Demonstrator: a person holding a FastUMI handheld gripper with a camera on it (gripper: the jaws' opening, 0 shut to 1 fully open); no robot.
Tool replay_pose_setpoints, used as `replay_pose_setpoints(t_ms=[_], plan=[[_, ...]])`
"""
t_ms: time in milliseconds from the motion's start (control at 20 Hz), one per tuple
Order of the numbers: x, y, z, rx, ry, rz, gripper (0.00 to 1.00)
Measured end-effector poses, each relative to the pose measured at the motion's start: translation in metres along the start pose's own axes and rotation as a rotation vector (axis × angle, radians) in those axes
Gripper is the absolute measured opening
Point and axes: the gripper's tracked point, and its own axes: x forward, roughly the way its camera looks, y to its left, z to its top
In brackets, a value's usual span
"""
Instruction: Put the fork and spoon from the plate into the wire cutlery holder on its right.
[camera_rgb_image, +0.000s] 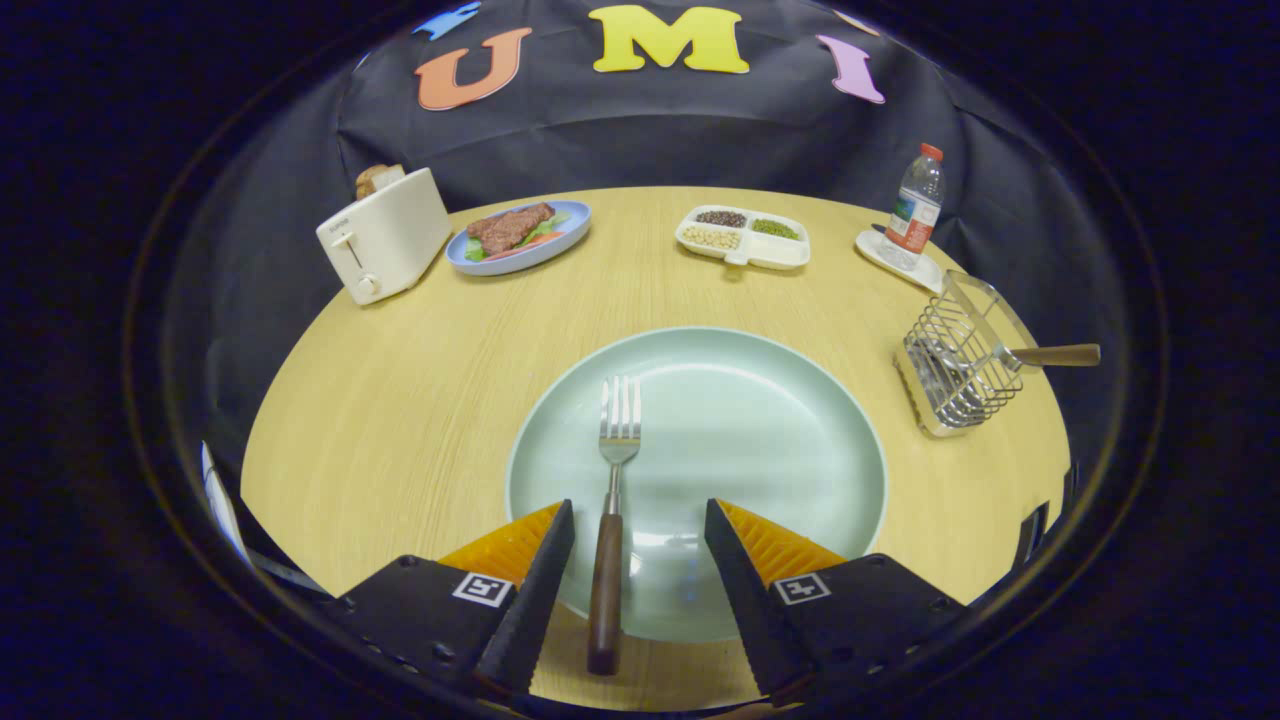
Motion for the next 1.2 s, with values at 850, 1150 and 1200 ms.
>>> replay_pose_setpoints(t_ms=[850,1150,1200], plan=[[-0.007,-0.002,0.003,-0.014,0.022,0.028,0.01],[-0.035,-0.023,0.024,0.026,-0.044,0.037,0.01],[-0.042,-0.029,0.028,0.034,-0.057,0.039,0.01]])
